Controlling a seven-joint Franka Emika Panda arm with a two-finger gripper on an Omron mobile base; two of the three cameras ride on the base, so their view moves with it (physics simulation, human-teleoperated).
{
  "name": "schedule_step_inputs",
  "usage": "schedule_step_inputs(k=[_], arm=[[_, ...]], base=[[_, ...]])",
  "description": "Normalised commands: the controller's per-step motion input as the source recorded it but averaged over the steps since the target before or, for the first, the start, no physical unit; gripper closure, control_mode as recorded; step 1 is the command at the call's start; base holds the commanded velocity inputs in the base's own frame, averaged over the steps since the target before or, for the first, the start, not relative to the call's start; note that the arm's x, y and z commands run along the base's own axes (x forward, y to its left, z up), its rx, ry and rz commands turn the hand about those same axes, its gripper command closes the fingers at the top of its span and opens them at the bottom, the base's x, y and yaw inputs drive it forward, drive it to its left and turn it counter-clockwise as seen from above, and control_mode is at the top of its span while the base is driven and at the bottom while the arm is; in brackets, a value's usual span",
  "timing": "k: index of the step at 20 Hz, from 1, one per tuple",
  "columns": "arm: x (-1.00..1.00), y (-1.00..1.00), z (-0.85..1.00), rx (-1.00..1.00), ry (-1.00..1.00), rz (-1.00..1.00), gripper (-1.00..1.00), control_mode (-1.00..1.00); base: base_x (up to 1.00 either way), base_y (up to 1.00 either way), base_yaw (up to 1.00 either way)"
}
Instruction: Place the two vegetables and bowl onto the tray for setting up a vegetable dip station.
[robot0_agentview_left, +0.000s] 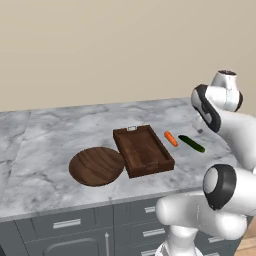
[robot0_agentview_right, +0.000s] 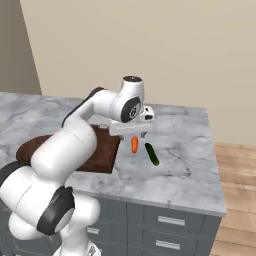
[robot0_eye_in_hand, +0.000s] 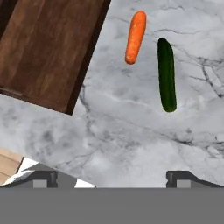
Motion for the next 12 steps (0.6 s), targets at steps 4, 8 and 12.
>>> schedule_step_inputs(k=[4, 8, 12], arm=[[0.43, -0.32, -0.42, 0.0, 0.07, 0.0, -1.0, -1.0], [0.54, -0.31, -0.44, 0.01, 0.0, 0.0, -1.0, -1.0], [0.56, -0.11, -0.46, 0.0, 0.0, 0.0, -1.0, -1.0]], base=[[0.0, 0.0, 0.0], [0.0, 0.0, 0.0], [0.0, 0.0, 0.0]])
